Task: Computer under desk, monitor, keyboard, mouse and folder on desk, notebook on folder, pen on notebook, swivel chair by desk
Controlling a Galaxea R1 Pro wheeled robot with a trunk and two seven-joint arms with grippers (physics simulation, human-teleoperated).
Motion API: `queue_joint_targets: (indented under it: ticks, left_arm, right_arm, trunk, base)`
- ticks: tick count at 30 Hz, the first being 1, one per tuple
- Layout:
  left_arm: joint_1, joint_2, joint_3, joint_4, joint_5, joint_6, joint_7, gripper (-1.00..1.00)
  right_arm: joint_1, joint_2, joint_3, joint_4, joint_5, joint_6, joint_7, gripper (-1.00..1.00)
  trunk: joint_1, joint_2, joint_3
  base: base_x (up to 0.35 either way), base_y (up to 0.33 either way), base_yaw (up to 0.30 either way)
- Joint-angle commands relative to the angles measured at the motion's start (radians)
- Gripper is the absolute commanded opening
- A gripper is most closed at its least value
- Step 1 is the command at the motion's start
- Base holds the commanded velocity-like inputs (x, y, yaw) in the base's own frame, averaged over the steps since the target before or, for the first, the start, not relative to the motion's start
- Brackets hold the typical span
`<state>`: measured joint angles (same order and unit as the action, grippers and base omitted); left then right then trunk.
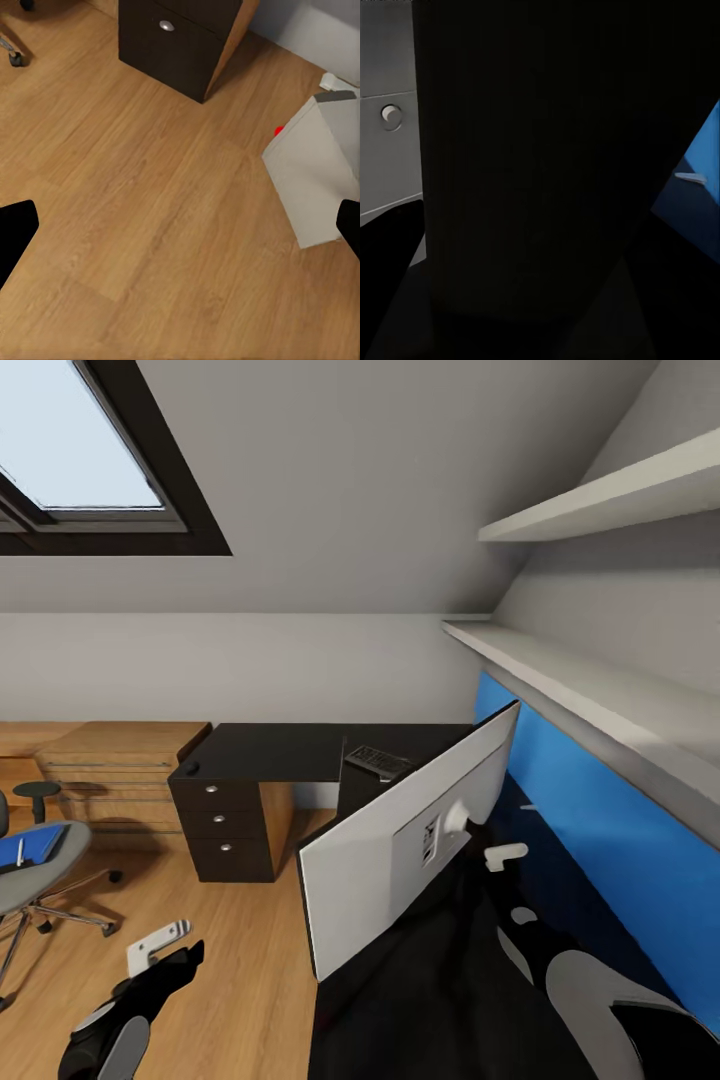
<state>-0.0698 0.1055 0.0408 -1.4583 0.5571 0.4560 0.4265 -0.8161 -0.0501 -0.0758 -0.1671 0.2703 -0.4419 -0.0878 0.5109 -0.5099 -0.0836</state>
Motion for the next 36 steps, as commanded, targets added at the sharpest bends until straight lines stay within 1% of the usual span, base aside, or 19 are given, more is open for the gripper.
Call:
queue_joint_targets:
  ticks: [1,4,10,11,13,19,36]
  left_arm:
    - [-0.001,0.000,0.009,-0.002,0.010,0.003,0.007,1.00]
    - [-0.001,0.000,0.018,-0.006,0.010,0.003,0.006,1.00]
    - [-0.001,0.001,0.019,-0.008,0.010,0.003,0.006,1.00]
    - [-0.001,0.002,0.022,-0.009,0.010,0.003,0.006,1.00]
    - [-0.001,0.002,0.040,-0.009,0.010,0.004,0.006,1.00]
    - [-0.001,0.002,0.049,-0.009,0.010,0.007,0.006,1.00]
    - [-0.001,0.002,0.048,-0.010,0.010,0.003,0.006,1.00]
  right_arm:
    - [-0.001,0.000,0.012,0.001,0.007,-0.004,-0.003,-1.00]
    - [-0.001,0.001,0.012,0.004,0.006,-0.025,-0.003,-1.00]
    - [-0.001,0.001,0.009,0.004,-0.002,-0.029,-0.004,-1.00]
    - [-0.001,0.001,0.009,0.004,-0.003,-0.029,-0.005,-1.00]
    - [-0.001,0.002,0.007,0.004,-0.003,-0.028,-0.005,-1.00]
    - [-0.001,0.005,0.007,0.005,-0.003,-0.030,-0.005,-1.00]
    - [-0.001,0.004,0.008,0.006,0.002,-0.032,-0.004,-1.00]
  trunk:
    - [0.000,-0.002,-0.002]
    - [0.000,-0.002,-0.002]
    - [0.000,-0.002,-0.002]
    - [0.000,-0.002,-0.002]
    - [0.000,-0.002,-0.002]
    - [0.000,-0.002,-0.002]
    - [0.000,-0.002,-0.002]
  base:
    - [0.000,-0.028,0.000]
    - [0.000,-0.009,0.000]
    - [0.000,-0.001,0.000]
    - [0.000,0.000,0.000]
    - [0.047,-0.050,0.000]
    - [0.048,-0.047,0.000]
    - [0.096,-0.258,0.000]
